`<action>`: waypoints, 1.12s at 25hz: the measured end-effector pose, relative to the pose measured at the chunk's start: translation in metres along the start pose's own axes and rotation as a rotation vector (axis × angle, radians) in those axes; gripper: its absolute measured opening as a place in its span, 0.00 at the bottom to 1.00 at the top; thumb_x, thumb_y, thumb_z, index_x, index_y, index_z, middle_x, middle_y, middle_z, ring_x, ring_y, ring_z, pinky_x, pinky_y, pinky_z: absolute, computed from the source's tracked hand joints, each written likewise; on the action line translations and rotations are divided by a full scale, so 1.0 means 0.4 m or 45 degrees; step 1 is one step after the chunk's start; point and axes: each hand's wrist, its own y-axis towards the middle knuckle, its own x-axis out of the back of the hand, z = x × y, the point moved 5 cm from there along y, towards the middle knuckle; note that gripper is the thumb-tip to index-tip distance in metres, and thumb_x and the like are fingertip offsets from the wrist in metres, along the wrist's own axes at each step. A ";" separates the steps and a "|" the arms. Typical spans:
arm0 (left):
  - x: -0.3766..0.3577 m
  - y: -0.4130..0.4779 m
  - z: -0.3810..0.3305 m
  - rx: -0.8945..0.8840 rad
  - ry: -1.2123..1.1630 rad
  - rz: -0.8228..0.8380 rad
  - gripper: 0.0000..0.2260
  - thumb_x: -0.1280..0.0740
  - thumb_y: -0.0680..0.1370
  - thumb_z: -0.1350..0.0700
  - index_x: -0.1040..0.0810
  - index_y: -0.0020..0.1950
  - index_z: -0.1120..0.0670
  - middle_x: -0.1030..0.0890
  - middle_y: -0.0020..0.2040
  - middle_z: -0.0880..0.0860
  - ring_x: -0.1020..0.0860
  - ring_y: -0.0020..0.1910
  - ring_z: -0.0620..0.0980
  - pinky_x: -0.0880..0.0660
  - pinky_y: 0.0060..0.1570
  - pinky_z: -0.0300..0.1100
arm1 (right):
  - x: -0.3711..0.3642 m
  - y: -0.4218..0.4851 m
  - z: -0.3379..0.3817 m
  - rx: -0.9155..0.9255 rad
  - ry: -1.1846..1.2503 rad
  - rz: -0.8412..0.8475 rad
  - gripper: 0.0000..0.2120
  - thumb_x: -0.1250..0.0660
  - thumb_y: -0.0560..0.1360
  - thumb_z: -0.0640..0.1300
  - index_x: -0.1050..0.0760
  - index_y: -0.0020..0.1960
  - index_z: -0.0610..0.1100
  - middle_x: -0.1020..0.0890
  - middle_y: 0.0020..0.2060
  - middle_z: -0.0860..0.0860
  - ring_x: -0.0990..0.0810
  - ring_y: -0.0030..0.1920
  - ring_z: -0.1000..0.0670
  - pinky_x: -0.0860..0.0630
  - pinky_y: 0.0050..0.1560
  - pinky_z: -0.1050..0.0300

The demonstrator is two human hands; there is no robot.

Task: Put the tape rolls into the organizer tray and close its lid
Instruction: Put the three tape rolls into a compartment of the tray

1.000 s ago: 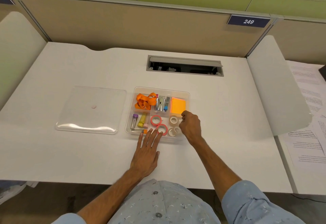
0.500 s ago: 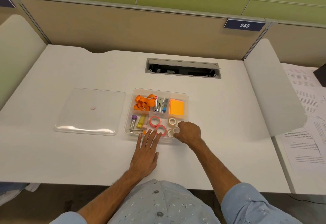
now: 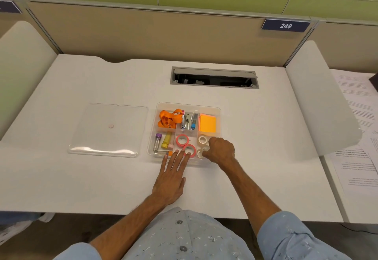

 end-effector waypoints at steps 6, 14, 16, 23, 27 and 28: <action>-0.001 0.003 0.001 0.002 -0.006 0.021 0.36 0.39 0.85 0.43 0.54 0.87 0.50 0.54 0.88 0.55 0.55 0.87 0.59 0.56 0.85 0.65 | -0.013 -0.018 0.007 -0.095 0.309 0.038 0.28 0.31 0.78 0.65 0.24 0.67 0.44 0.14 0.57 0.46 0.13 0.56 0.44 0.16 0.58 0.49; -0.008 0.005 -0.002 0.014 0.026 0.044 0.37 0.41 0.85 0.42 0.59 0.87 0.49 0.58 0.88 0.55 0.59 0.87 0.58 0.59 0.85 0.64 | -0.007 -0.026 -0.018 -0.102 0.390 0.069 0.24 0.30 0.78 0.62 0.23 0.62 0.44 0.13 0.53 0.46 0.11 0.47 0.44 0.13 0.54 0.48; -0.008 0.005 -0.002 0.018 0.015 0.039 0.37 0.41 0.85 0.43 0.58 0.87 0.49 0.57 0.88 0.55 0.59 0.87 0.58 0.60 0.85 0.64 | -0.004 -0.025 -0.024 -0.117 0.384 0.045 0.23 0.29 0.77 0.62 0.23 0.61 0.44 0.13 0.52 0.46 0.10 0.45 0.44 0.12 0.53 0.48; -0.006 0.004 -0.005 0.032 0.009 0.046 0.36 0.41 0.86 0.42 0.58 0.87 0.49 0.57 0.88 0.54 0.59 0.87 0.58 0.61 0.85 0.63 | -0.015 -0.025 0.011 -0.094 0.209 0.019 0.23 0.27 0.78 0.61 0.22 0.63 0.45 0.13 0.54 0.48 0.12 0.52 0.46 0.14 0.56 0.49; -0.007 0.002 -0.005 0.032 0.016 0.056 0.37 0.42 0.86 0.42 0.60 0.87 0.49 0.58 0.88 0.54 0.60 0.87 0.58 0.61 0.85 0.63 | -0.026 -0.023 0.006 -0.097 0.201 0.017 0.18 0.27 0.79 0.54 0.22 0.64 0.45 0.13 0.56 0.47 0.13 0.54 0.44 0.15 0.58 0.48; -0.007 0.002 -0.006 0.034 0.016 0.055 0.37 0.42 0.85 0.42 0.60 0.87 0.49 0.59 0.88 0.54 0.60 0.87 0.58 0.62 0.85 0.63 | -0.027 -0.022 0.003 -0.101 0.203 0.013 0.17 0.27 0.79 0.52 0.22 0.65 0.46 0.13 0.56 0.47 0.13 0.55 0.44 0.15 0.58 0.49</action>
